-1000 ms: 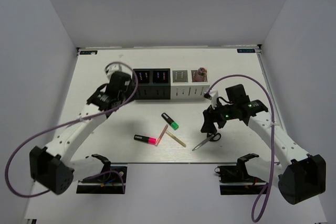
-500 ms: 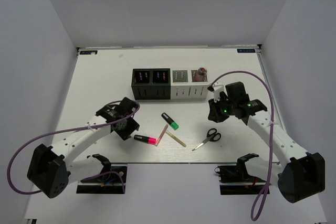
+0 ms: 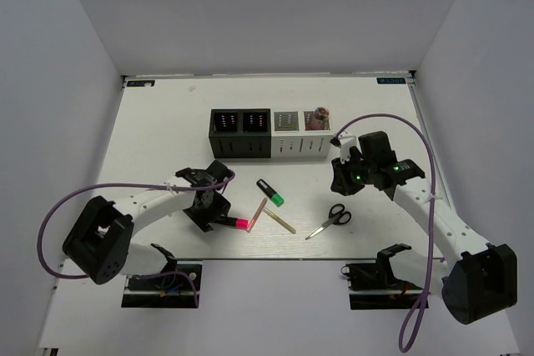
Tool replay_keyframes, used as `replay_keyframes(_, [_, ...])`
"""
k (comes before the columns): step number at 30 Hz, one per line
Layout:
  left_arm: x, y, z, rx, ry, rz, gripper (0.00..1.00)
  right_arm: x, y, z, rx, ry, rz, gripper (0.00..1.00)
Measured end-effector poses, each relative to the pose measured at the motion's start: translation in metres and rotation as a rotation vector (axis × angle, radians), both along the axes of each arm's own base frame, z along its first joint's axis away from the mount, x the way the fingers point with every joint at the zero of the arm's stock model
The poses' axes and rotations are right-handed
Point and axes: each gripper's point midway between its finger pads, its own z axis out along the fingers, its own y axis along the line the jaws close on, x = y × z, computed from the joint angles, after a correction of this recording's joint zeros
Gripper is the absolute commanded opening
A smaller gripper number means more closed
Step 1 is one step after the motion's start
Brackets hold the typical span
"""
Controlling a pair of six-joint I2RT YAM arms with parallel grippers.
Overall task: Sort the stationery into containers
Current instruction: Pick up the pen from the center of the board.
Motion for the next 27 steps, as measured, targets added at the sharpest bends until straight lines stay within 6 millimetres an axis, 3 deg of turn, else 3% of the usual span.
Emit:
replay_keyframes(5, [0.003, -0.003, -0.009, 0.009, 0.030, 0.015, 0.67, 0.000, 0.000, 0.001, 0.003, -0.006, 0.001, 0.25])
replay_keyframes(8, [0.003, -0.006, -0.011, 0.007, 0.049, 0.019, 0.59, 0.000, 0.000, 0.002, 0.004, -0.009, 0.000, 0.25])
replay_keyframes(11, [0.002, -0.008, -0.012, 0.004, 0.073, 0.023, 0.46, 0.000, 0.000, 0.003, 0.005, -0.011, 0.000, 0.25])
replay_keyframes(12, [0.001, -0.009, -0.012, -0.001, 0.079, 0.024, 0.37, 0.000, 0.000, 0.003, 0.005, -0.012, 0.000, 0.25])
replay_keyframes(16, [-0.001, -0.013, -0.012, -0.023, 0.084, 0.030, 0.16, 0.000, 0.000, 0.005, 0.009, -0.020, 0.001, 0.25])
replay_keyframes(18, [-0.001, -0.012, -0.011, -0.036, 0.074, 0.036, 0.10, -0.001, 0.001, 0.006, 0.013, -0.020, 0.002, 0.37])
replay_keyframes(19, [0.000, -0.012, -0.011, -0.042, 0.071, 0.039, 0.03, -0.001, 0.001, 0.006, 0.016, -0.018, 0.002, 0.50])
replay_keyframes(20, [0.001, -0.012, -0.011, -0.047, 0.068, 0.035, 0.00, -0.001, 0.002, 0.006, 0.019, -0.016, 0.003, 0.72])
replay_keyframes(22, [0.004, -0.012, -0.010, -0.048, 0.058, 0.028, 0.00, -0.002, 0.003, 0.007, 0.023, -0.017, 0.016, 0.80])
replay_keyframes(23, [0.010, -0.012, -0.008, -0.044, 0.039, 0.017, 0.00, -0.003, 0.004, 0.007, 0.029, -0.017, 0.026, 0.74])
replay_keyframes(24, [0.016, -0.011, -0.006, -0.037, 0.018, 0.002, 0.00, -0.004, 0.005, 0.007, 0.033, -0.017, 0.035, 0.62])
replay_keyframes(25, [0.024, -0.011, -0.002, -0.029, -0.009, -0.014, 0.00, -0.005, 0.007, 0.008, 0.042, -0.012, 0.042, 0.23])
replay_keyframes(26, [0.033, -0.013, 0.004, -0.025, -0.039, -0.036, 0.00, -0.006, 0.007, 0.008, 0.042, -0.017, 0.058, 0.23])
replay_keyframes(27, [0.043, -0.015, 0.013, -0.019, -0.068, -0.073, 0.00, -0.008, 0.009, 0.008, 0.051, -0.009, 0.064, 0.00])
